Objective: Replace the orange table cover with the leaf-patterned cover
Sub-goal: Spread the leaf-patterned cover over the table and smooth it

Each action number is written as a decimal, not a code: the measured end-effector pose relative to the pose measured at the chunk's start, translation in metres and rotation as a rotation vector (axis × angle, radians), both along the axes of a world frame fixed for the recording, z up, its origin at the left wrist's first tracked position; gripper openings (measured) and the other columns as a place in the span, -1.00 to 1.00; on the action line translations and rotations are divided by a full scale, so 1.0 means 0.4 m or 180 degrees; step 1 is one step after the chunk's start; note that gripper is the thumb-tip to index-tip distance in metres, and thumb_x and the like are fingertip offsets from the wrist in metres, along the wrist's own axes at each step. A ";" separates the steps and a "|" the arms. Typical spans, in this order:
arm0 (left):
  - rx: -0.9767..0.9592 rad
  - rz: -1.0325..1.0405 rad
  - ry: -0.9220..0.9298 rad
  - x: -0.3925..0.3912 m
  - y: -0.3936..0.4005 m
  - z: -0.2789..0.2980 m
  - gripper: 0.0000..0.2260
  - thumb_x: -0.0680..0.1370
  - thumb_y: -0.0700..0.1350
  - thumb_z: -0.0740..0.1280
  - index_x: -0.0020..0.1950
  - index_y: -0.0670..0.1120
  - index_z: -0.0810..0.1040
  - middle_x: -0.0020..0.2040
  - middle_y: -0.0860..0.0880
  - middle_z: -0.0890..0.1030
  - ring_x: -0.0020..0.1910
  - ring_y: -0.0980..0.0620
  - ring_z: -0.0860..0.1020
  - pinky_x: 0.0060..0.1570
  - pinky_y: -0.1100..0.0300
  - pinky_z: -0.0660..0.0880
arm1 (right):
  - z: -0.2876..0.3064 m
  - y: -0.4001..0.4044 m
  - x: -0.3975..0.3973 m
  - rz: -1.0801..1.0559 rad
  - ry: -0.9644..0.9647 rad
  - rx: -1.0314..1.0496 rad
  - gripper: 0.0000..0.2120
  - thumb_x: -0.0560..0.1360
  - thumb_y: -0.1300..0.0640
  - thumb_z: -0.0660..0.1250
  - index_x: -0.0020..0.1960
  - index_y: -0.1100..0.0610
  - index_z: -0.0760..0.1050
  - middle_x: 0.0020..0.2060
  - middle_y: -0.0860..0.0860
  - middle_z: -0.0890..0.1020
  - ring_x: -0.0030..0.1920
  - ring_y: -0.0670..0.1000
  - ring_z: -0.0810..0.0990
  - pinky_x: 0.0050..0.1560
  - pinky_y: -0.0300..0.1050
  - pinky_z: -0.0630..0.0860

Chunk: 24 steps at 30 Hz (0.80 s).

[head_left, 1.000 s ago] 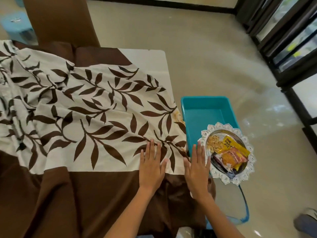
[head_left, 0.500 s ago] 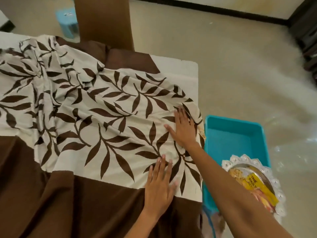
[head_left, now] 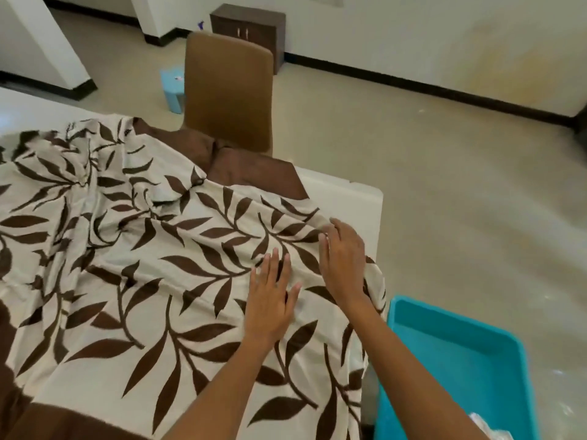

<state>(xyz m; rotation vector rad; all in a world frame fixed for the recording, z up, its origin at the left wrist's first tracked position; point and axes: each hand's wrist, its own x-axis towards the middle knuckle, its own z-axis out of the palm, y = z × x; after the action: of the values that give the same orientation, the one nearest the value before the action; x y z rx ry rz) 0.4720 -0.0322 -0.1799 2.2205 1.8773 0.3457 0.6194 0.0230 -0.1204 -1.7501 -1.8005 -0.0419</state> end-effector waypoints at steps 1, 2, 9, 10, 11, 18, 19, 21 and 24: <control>0.0004 0.0009 0.0005 0.004 -0.001 0.002 -0.46 0.63 0.17 -0.20 0.57 -0.01 -0.13 0.57 -0.05 -0.18 0.53 0.04 -0.22 0.48 -0.03 -0.16 | -0.001 0.045 -0.003 0.0125 0.0027 -0.0212 -0.71 0.59 0.10 0.12 0.17 0.19 0.51 0.17 0.13 0.56 0.19 0.12 0.52 0.22 0.02 0.40; 0.0004 0.0011 0.0010 0.006 -0.002 0.003 -0.46 0.63 0.17 -0.21 0.57 0.00 -0.14 0.57 -0.04 -0.19 0.53 0.04 -0.23 0.49 -0.03 -0.15 | -0.011 0.081 -0.011 0.0294 -0.0072 -0.0500 -0.69 0.60 0.08 0.11 0.21 0.21 0.49 0.21 0.14 0.54 0.23 0.14 0.50 0.24 0.06 0.38; 0.0067 0.0108 -0.0209 0.004 0.010 0.015 -0.48 0.65 0.14 -0.22 0.57 -0.04 -0.09 0.58 -0.01 -0.12 0.54 0.03 -0.13 0.46 -0.03 -0.09 | -0.095 0.120 -0.091 0.0830 -0.1122 -0.1690 -0.29 0.50 -0.16 -0.35 0.51 0.17 0.08 0.51 0.11 0.13 0.51 0.06 0.06 0.46 0.11 -0.14; 0.0089 0.0134 -0.0309 0.003 0.013 0.018 -0.48 0.65 0.12 -0.22 0.57 -0.05 -0.07 0.58 -0.01 -0.10 0.55 0.02 -0.11 0.46 -0.03 -0.09 | -0.101 0.103 -0.096 0.0877 -0.1307 -0.1567 -0.33 0.50 -0.10 -0.30 0.49 0.17 0.14 0.49 0.11 0.19 0.49 0.06 0.13 0.45 0.11 -0.09; 0.0118 0.0150 -0.0394 0.001 0.014 0.020 -0.49 0.66 0.11 -0.21 0.57 -0.06 -0.04 0.58 -0.01 -0.08 0.55 0.01 -0.09 0.46 -0.04 -0.10 | -0.101 0.083 -0.099 0.0913 -0.1324 -0.1330 -0.41 0.53 -0.04 -0.17 0.44 0.16 0.27 0.44 0.11 0.31 0.44 0.07 0.27 0.43 0.11 0.04; 0.0126 0.0241 -0.0426 -0.003 0.023 0.013 -0.51 0.66 0.09 -0.21 0.57 -0.03 -0.02 0.58 -0.02 -0.06 0.55 -0.01 -0.07 0.45 -0.06 -0.06 | -0.008 0.108 -0.072 -0.0232 0.0525 -0.0635 -0.70 0.61 0.10 0.15 0.28 0.16 0.44 0.18 0.11 0.54 0.13 0.09 0.52 0.00 -0.10 0.47; 0.0119 0.0239 -0.0426 -0.003 0.023 0.012 -0.51 0.66 0.09 -0.21 0.57 -0.03 -0.01 0.58 -0.03 -0.05 0.55 -0.01 -0.07 0.45 -0.06 -0.06 | -0.004 0.140 -0.069 -0.0438 0.0406 -0.0898 -0.65 0.61 0.06 0.14 0.35 0.15 0.37 0.24 0.11 0.50 0.20 0.10 0.46 0.08 -0.07 0.44; 0.0102 0.0230 -0.0435 -0.001 0.020 0.013 -0.51 0.66 0.09 -0.21 0.57 -0.03 0.00 0.58 -0.04 -0.04 0.55 -0.01 -0.07 0.45 -0.06 -0.06 | -0.004 0.190 -0.069 -0.0431 0.0030 -0.1211 -0.56 0.59 -0.01 0.18 0.41 0.14 0.28 0.31 0.09 0.44 0.29 0.10 0.38 0.24 -0.03 0.31; 0.0129 0.0234 -0.0478 -0.001 0.020 0.020 -0.51 0.67 0.10 -0.21 0.57 -0.03 0.01 0.58 -0.03 -0.03 0.55 -0.01 -0.07 0.45 -0.06 -0.07 | -0.009 0.243 -0.097 -0.0108 -0.0075 -0.1145 -0.57 0.53 0.08 0.28 0.37 0.14 0.34 0.15 0.09 0.58 0.20 0.11 0.49 0.35 0.03 0.23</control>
<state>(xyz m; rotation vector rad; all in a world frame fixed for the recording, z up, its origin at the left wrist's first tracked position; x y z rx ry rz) 0.4718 -0.0244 -0.1719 2.0903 1.8910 0.5514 0.5805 0.1201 -0.1240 -2.0324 -1.8834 0.2639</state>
